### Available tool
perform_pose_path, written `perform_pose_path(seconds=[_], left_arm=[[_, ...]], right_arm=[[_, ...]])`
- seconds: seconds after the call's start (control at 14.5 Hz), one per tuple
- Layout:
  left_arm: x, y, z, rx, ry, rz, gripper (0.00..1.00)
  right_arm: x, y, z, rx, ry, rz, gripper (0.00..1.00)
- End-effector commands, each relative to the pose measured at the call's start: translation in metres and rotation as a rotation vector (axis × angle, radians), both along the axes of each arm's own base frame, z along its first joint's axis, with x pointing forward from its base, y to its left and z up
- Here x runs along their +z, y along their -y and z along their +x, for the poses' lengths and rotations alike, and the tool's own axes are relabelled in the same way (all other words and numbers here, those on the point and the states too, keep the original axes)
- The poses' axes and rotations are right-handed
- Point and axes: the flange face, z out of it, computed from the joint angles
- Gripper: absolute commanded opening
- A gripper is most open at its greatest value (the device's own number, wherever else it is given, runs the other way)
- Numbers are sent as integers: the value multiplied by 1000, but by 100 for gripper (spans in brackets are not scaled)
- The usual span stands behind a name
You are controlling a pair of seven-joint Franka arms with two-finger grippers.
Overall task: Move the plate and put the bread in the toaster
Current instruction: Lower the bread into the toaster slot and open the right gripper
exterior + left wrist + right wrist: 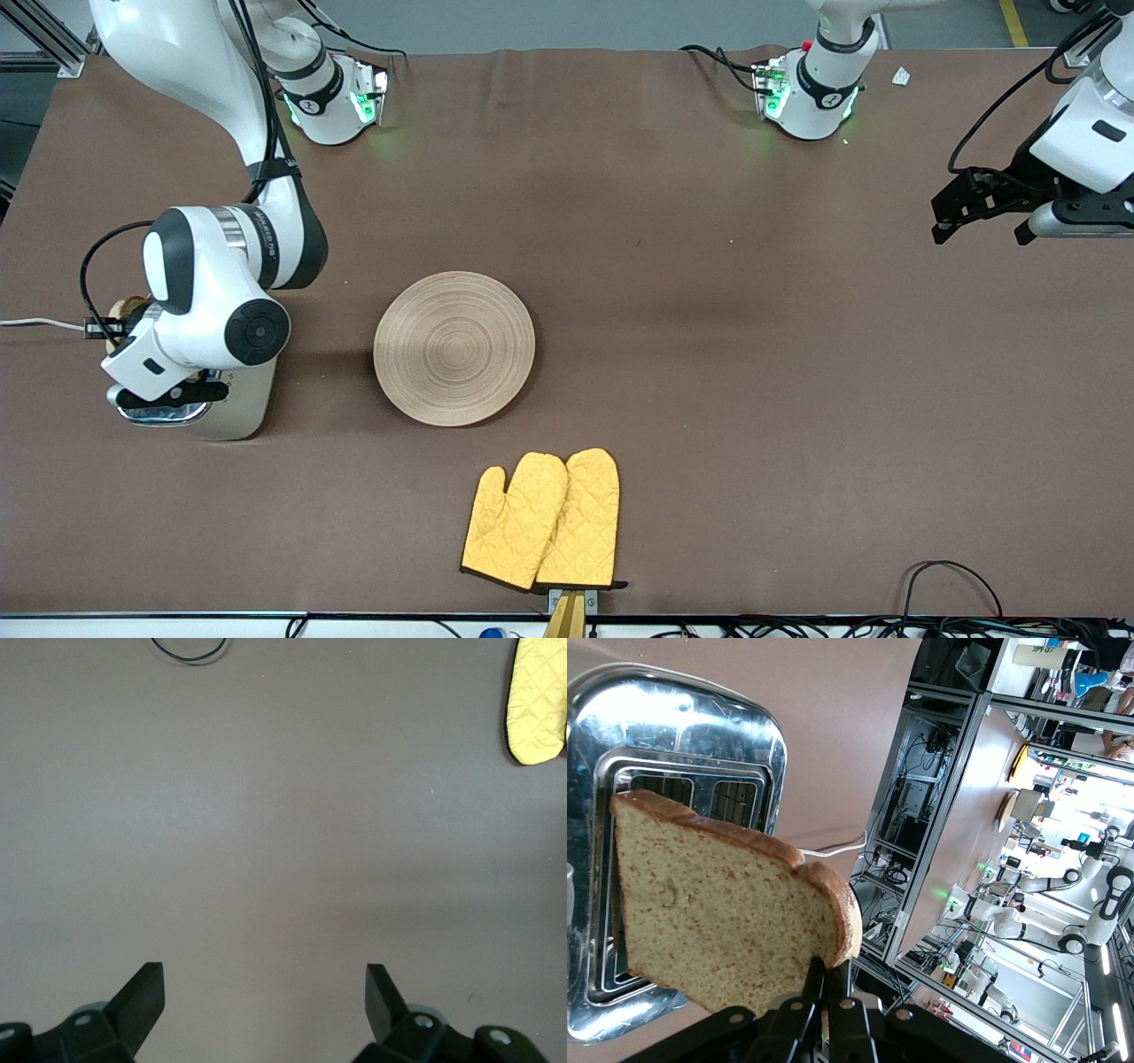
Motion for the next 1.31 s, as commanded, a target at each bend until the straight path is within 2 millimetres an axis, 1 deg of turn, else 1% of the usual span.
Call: perform_pose_path(seconds=[0.0,0.35,0.69,0.9,1.24], left_arm=[[4,0,1,-5,4,-14,100],[3,0,0,-3,-8,-11,100],[2,0,0,-3,-11,-10,100],[2,0,0,-1,-9,-11,100],[4,0,0,-3,-6,-11,100]], right_arm=[[1,-1,-5,-10,3,-26,2],[2,-5,-7,-16,-2,-34,2],[-3,-6,-7,-40,28,-29,2],[-13,-2,-4,-45,29,-22,2],[-40,-3,-1,-55,11,22,3]])
